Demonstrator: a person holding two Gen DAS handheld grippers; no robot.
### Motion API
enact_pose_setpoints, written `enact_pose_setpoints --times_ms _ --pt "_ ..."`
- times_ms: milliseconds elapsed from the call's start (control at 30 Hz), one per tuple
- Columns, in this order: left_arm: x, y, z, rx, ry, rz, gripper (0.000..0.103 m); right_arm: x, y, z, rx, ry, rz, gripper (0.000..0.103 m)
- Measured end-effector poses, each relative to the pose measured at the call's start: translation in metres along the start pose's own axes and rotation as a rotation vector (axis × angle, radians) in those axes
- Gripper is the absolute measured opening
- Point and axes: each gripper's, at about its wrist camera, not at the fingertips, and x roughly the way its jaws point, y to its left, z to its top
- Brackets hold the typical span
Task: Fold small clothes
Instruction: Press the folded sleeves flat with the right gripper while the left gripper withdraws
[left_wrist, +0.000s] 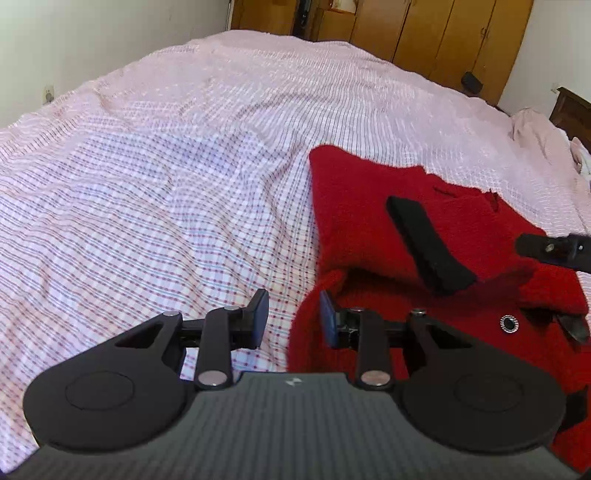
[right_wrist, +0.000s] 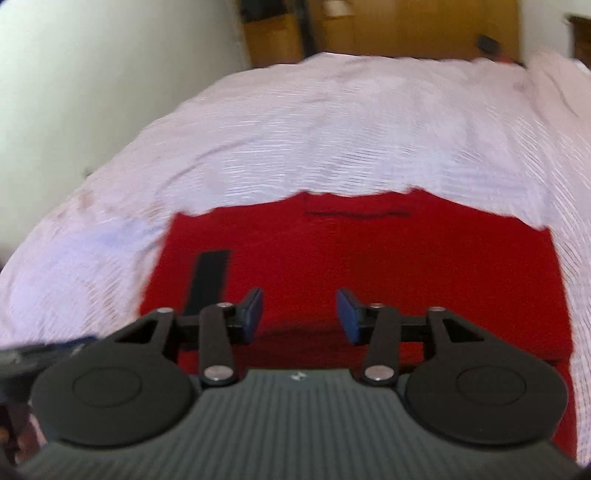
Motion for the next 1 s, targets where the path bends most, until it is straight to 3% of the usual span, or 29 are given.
enact_pose_setpoints --times_ms 167,333,500,733,833,900,967,1000 --pt "-0.019 0.014 0.002 -0.025 0.001 -0.018 0.035 0.011 0.04 -0.014 -0.151 0.016 0.018 0.055" --pt "-0.026 0.016 0.0 0.039 -0.001 -0.007 0.035 0.025 0.056 -0.016 -0.228 0.05 -0.009 0.055" --pt "-0.017 0.028 -0.008 -0.003 0.04 -0.023 0.035 0.044 0.049 -0.013 -0.139 0.104 -0.016 0.056" --pt "-0.02 0.054 -0.004 -0.046 0.037 0.024 0.035 0.056 0.056 -0.012 -0.146 0.109 0.006 0.055" --pt "-0.025 0.056 -0.006 -0.037 0.025 0.029 0.035 0.057 0.055 -0.014 -0.136 0.101 0.0 0.041" --pt "-0.029 0.053 -0.004 -0.033 0.016 0.017 0.035 0.056 0.054 -0.012 -0.132 0.095 0.002 0.017" --pt "-0.032 0.048 -0.003 -0.032 0.009 -0.003 0.035 0.055 0.051 -0.009 -0.108 0.095 0.013 0.012" --pt "-0.033 0.044 -0.001 -0.024 0.005 -0.012 0.035 0.054 0.049 -0.007 -0.093 0.091 0.021 0.004"
